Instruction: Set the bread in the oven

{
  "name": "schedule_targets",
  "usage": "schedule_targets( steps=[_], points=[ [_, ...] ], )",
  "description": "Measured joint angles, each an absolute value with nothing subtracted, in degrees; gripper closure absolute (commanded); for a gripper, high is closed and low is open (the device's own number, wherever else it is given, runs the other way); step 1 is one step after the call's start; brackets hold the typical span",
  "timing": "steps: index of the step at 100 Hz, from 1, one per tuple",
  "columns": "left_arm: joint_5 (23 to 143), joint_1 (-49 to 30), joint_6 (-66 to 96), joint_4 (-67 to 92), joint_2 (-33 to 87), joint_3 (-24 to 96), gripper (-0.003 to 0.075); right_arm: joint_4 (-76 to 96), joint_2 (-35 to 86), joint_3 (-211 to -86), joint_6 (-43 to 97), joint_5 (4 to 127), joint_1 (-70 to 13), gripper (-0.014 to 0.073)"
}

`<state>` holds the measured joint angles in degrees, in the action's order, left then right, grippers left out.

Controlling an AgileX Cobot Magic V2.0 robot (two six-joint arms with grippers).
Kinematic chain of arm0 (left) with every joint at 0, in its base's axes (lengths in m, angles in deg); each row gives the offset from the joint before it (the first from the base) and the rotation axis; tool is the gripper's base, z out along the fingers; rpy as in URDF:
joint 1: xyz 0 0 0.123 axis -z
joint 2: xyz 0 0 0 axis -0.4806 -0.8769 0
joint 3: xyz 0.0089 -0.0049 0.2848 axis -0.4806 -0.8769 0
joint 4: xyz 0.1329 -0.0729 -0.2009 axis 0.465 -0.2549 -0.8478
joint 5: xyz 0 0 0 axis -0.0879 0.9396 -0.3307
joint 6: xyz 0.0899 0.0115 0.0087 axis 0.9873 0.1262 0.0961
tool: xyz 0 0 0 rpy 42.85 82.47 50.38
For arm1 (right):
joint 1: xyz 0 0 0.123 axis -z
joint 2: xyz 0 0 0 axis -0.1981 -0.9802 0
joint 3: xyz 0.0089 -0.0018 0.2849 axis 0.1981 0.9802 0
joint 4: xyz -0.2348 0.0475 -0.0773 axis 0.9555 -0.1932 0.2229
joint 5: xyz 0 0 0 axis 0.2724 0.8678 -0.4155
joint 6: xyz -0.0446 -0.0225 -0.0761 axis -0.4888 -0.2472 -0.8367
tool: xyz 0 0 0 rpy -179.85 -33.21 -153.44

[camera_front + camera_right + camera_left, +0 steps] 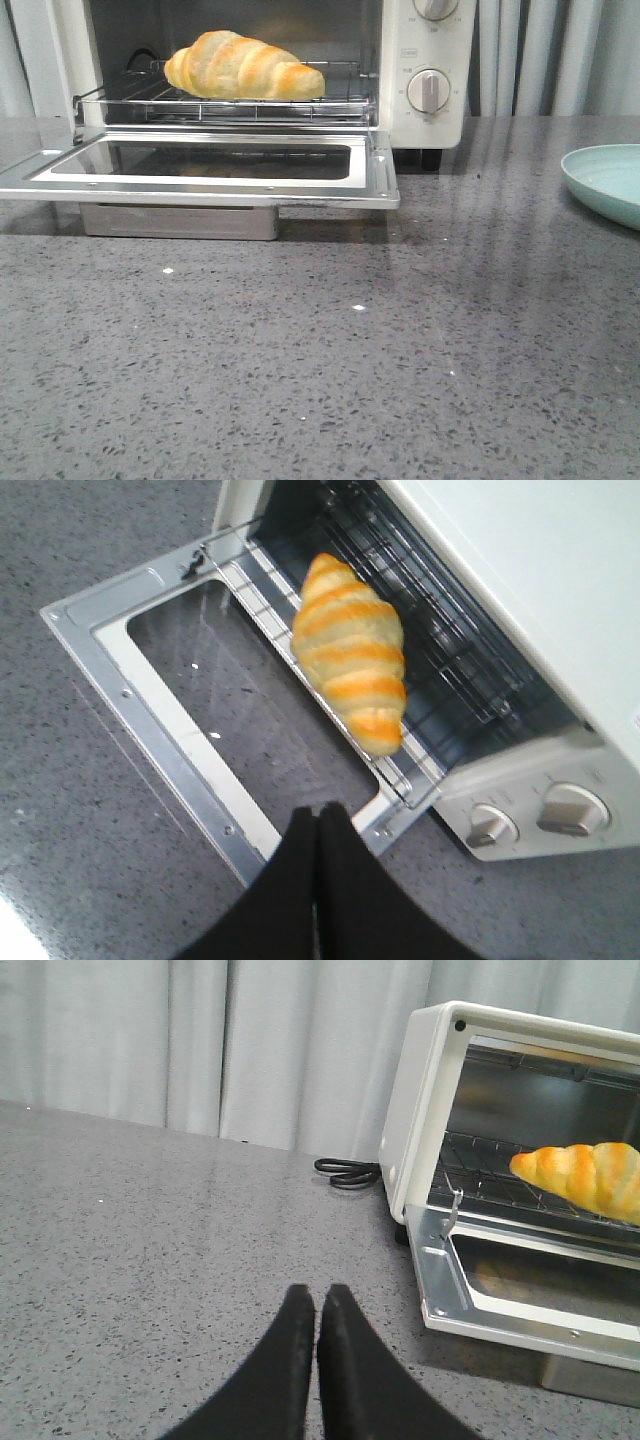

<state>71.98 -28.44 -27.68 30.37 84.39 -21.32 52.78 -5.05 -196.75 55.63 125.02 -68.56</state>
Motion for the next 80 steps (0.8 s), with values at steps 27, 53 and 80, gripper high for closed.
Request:
schedule_targets(
  steps=[27,53,80],
  points=[
    [72.0,-28.4,-27.7,30.2,84.4,-21.3,0.0742,56.1,2.8,-185.6,60.1,125.2,-68.6,0.0669],
    [72.0,-28.4,-27.7,30.2,84.4,-21.3,0.0741,56.3,3.5,-183.9,60.1,125.3,-68.6,0.0669],
    [72.0,-28.4,-27.7,30.2,84.4,-21.3,0.0741,56.3,3.5,-183.9,60.1,125.3,-68.6,0.0669]
  ],
)
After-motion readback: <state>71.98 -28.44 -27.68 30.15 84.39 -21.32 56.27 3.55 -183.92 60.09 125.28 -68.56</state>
